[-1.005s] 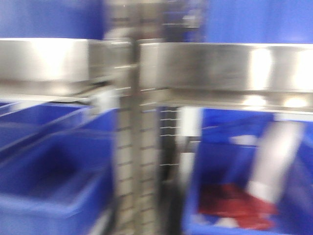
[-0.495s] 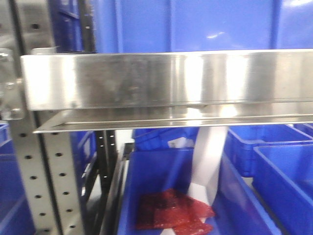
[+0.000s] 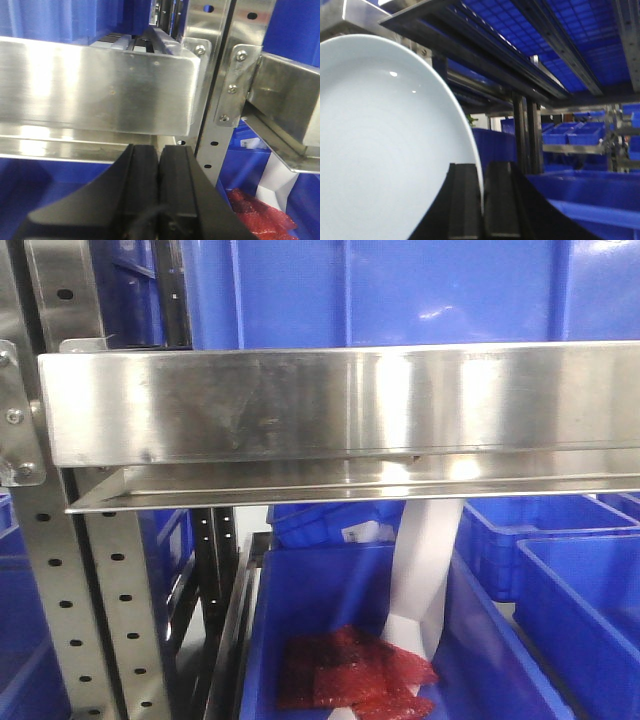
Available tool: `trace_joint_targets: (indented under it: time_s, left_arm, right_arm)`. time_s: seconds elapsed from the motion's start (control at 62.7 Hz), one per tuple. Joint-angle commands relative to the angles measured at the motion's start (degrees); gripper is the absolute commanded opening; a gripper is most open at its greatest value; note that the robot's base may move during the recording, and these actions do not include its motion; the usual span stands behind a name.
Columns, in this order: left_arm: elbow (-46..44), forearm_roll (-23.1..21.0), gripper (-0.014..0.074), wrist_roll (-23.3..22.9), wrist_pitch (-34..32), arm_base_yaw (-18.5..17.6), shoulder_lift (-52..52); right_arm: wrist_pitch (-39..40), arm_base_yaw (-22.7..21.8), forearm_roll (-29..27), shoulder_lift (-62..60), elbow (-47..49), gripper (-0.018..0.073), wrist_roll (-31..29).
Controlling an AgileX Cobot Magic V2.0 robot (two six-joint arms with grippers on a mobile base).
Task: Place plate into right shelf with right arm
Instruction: 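Move the held plate over a blue bin on the shelf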
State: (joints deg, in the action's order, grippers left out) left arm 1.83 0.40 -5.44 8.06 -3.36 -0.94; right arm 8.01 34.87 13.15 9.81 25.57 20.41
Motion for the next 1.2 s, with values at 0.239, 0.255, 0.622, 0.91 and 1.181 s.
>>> trace_joint_targets:
  time_s: [0.239,0.255,0.622,0.91,1.181]
  left_arm:
    - [0.54,0.01,-0.0047,-0.34,-5.15,-0.22,-0.36]
    - [0.54,0.01,-0.0047,-0.34,-5.15,-0.22,-0.36]
    - [0.54,0.01,-0.0047,-0.34,-5.15,-0.22,-0.36]
    - [0.54,0.01,-0.0047,-0.34,-5.15,-0.22,-0.36]
    - [0.54,0.01,-0.0047,-0.34,-5.15,-0.22,-0.36]
  right_arm:
    - [5.52,-0.03,-3.68,15.25,16.77,0.0055,-4.78]
    - [4.83,-0.03,-3.68,16.58,18.10,0.0055,-5.01]
    - [-13.59,-8.24,-2.55,48.77,48.63,0.0055,-5.29]
    - [-12.27,-14.57,-2.55,66.94,57.65,0.0055,-5.22]
    - [-6.64,-15.27,-6.86,75.14,57.72,0.0430,-3.10]
